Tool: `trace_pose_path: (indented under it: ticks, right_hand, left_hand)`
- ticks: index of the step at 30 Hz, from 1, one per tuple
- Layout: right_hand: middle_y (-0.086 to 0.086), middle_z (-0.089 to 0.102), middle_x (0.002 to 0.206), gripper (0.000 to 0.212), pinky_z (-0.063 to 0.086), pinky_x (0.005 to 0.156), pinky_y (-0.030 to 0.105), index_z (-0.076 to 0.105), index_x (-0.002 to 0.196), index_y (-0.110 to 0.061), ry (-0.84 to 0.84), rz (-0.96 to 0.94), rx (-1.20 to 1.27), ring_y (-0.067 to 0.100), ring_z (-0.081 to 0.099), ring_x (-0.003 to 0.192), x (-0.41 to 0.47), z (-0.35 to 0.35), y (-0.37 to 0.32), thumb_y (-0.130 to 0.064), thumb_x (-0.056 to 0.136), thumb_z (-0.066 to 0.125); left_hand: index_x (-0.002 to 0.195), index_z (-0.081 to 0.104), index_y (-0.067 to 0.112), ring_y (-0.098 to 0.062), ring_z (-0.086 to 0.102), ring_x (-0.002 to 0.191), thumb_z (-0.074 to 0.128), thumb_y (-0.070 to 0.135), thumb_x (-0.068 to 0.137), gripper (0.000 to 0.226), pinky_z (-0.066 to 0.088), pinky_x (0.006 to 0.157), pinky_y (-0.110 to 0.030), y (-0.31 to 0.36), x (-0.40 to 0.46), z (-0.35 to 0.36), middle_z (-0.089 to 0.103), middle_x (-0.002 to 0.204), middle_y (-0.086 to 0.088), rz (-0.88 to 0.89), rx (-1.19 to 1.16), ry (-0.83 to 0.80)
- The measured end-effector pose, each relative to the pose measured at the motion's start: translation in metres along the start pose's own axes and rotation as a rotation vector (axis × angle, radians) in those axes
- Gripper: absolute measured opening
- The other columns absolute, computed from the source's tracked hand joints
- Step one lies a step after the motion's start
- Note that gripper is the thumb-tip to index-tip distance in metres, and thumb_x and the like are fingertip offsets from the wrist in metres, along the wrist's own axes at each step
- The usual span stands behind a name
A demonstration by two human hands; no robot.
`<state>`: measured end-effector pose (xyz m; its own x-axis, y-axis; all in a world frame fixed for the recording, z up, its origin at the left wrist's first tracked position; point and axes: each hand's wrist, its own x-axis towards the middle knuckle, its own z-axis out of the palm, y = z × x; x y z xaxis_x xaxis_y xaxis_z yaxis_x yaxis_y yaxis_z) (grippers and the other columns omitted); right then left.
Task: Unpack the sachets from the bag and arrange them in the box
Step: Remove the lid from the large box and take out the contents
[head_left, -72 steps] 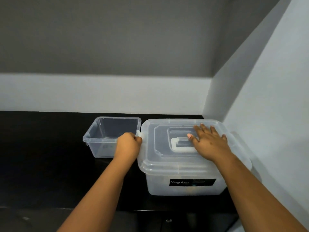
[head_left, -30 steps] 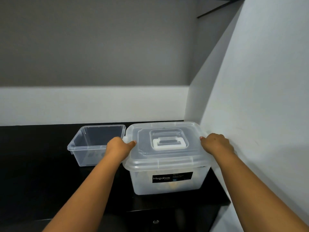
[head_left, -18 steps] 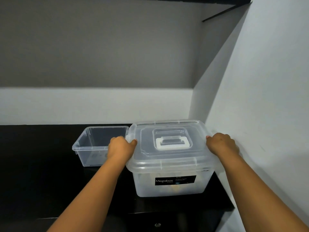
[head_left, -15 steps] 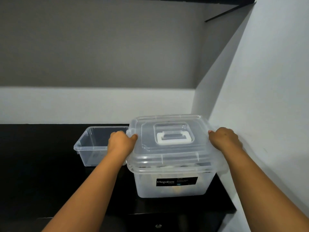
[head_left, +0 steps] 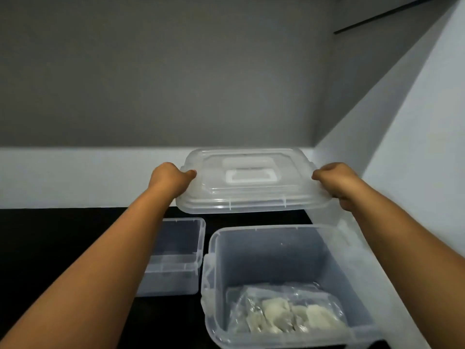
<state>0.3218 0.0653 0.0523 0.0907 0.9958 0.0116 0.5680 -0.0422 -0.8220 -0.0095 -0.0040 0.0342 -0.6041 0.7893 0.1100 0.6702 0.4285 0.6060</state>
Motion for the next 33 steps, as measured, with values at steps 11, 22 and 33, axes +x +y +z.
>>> trace_pose_path:
  ticks: [11,22,33]
  right_hand:
    - [0.012,0.059,0.098,0.014,0.050,0.066,0.035,0.055,0.080,-0.008,-0.229,0.142,0.076,0.027,0.058,0.086,0.086,0.153,-0.054,0.001,0.090,0.060]
    - [0.021,0.059,0.088,0.041,0.054,0.073,0.046,0.046,0.122,0.011,-0.397,0.198,-0.060,0.034,0.061,0.078,0.094,0.244,-0.045,0.015,0.083,0.060]
    - [0.030,0.063,0.105,0.014,0.054,0.077,0.045,0.058,0.093,0.000,-0.438,0.292,-0.022,0.034,0.061,0.084,0.112,0.284,-0.025,0.005,0.084,0.067]
  left_hand:
    - [0.085,0.065,-0.006,-0.032,0.061,0.081,0.059,0.049,0.087,0.055,0.042,0.066,-0.034,-0.105,0.158,0.007,0.067,0.089,-0.017,0.020,-0.022,-0.063]
    - [0.077,0.062,-0.005,-0.021,0.051,0.058,0.067,0.038,0.085,0.044,0.036,0.052,-0.025,-0.190,0.192,0.055,0.062,0.073,-0.018,0.114,-0.143,0.006]
    - [0.084,0.067,0.002,-0.009,0.055,0.058,0.071,0.033,0.083,0.031,0.034,0.049,-0.018,-0.227,0.194,0.078,0.062,0.069,-0.004,0.158,-0.260,0.088]
